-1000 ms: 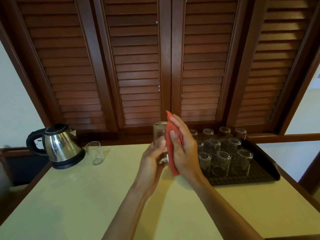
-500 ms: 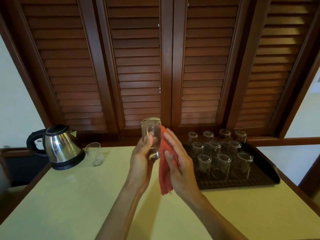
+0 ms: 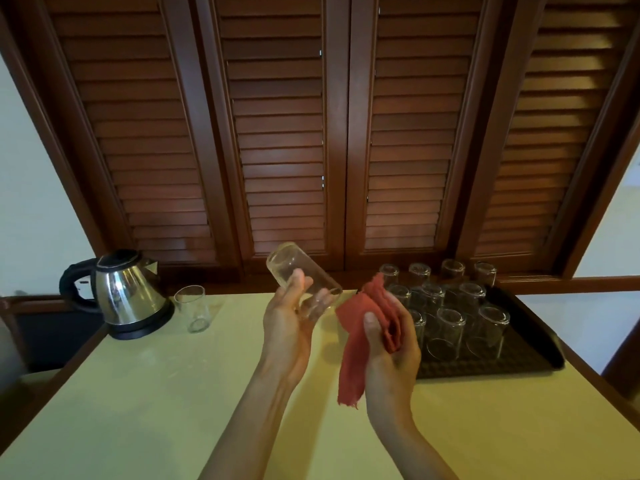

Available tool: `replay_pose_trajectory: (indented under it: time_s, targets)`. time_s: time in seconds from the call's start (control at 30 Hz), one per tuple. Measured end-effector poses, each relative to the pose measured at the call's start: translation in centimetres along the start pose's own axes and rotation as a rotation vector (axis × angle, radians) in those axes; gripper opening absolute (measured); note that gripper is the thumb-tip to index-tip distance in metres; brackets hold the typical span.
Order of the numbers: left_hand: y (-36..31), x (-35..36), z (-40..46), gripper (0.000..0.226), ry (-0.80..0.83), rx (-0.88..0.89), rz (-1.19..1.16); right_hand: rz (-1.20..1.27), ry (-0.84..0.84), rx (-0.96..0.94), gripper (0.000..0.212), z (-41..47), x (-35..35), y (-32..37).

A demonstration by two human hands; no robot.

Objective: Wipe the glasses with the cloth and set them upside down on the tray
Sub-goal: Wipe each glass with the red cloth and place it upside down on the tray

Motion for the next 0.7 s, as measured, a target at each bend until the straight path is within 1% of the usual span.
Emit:
replay_pose_trajectory:
  time_s: [0.03, 0.07, 0.1, 0.13, 0.17, 0.2, 0.27, 0.3, 0.33, 0.37, 0.4, 0.43, 0.47, 0.5, 0.53, 0.57, 0.6, 0.63, 0.7]
  targets:
    - [0.4, 0.2, -0.2, 0.021, 0.006, -0.026, -0.017, -0.029, -0.030, -0.030, 0.026, -0.3, 0.3, 0.3]
    - [0.7, 0.7, -0.5, 0.028, 0.025, -0.056, -0.031, -0.126, -0.026, -0.104, 0.021, -0.5, 0.9, 0.9]
    - [1.2, 1.1, -0.8, 0.039, 0.053, -0.087, -0.044, -0.274, -0.001, -0.215, 0.017, -0.9, 1.8, 1.9]
    - [1.6, 1.5, -1.1, 0.048, 0.080, -0.122, -0.048, -0.460, 0.042, -0.322, 0.019, -1.5, 2.8, 2.5]
    - [1.8, 1.8, -1.4, 0.051, 0.105, -0.155, -0.047, -0.642, 0.115, -0.415, 0.027, -1.9, 3.6, 2.4]
    - [1.7, 1.9, -1.6, 0.047, 0.135, -0.171, -0.047, -0.793, 0.229, -0.477, 0.038, -2.1, 4.2, 2.0]
    - [1.5, 0.8, -1.3, 0.041, 0.127, -0.157, -0.024, -1.074, 0.496, -0.548, 0.066, -1.9, 4.6, 0.4]
    - [1.2, 0.2, -1.1, 0.042, 0.110, -0.136, 0.002, -1.253, 0.602, -0.597, 0.081, -2.0, 4.9, 0.0]
    - [1.0, -0.3, -0.9, 0.045, 0.101, -0.111, 0.043, -1.399, 0.665, -0.606, 0.093, -1.5, 4.6, -0.7]
    - [1.0, -0.4, -0.9, 0.048, 0.110, -0.095, 0.081, -1.482, 0.702, -0.548, 0.098, -0.7, 4.7, -0.5]
    - [1.2, -0.4, -0.9, 0.049, 0.126, -0.089, 0.111, -1.496, 0.729, -0.469, 0.095, -0.3, 4.9, -0.2]
    - [1.4, -0.2, -0.9, 0.048, 0.148, -0.089, 0.131, -1.334, 0.754, -0.362, 0.081, 0.1, 5.2, 0.3]
    - [1.4, 0.0, -0.9, 0.046, 0.168, -0.078, 0.142, -1.020, 0.763, -0.208, 0.061, 0.5, 5.6, 1.2]
    - [1.4, 0.2, -0.9, 0.044, 0.194, -0.063, 0.141, -0.708, 0.797, -0.019, 0.047, 0.5, 6.3, 1.5]
    - [1.3, 0.4, -0.9, 0.045, 0.225, -0.043, 0.134, -0.581, 0.768, 0.048, 0.043, 1.0, 6.5, 1.9]
    - [1.2, 0.5, -0.9, 0.049, 0.256, -0.026, 0.119, -0.299, 0.765, 0.213, 0.042, 0.9, 6.5, 1.3]
    - [1.2, 0.5, -1.0, 0.053, 0.282, -0.017, 0.104, -0.054, 0.716, 0.373, 0.041, 0.7, 6.1, 0.4]
    - [1.2, 0.5, -1.1, 0.053, 0.300, -0.013, 0.097, 0.148, 0.663, 0.448, 0.040, 0.7, 5.8, -0.1]
    - [1.2, 0.4, -1.0, 0.045, 0.324, -0.009, 0.109, 0.466, 0.654, 0.545, 0.039, 0.3, 6.4, 0.0]
Point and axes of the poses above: each hand's wrist, its own z-axis towards the middle knuckle, its own x-axis out of the palm, y = z × x, the point moved 8 cm from there along z, towards the middle knuckle, and after that the axes turned 13 degrees about y, right-handed, at the moved point
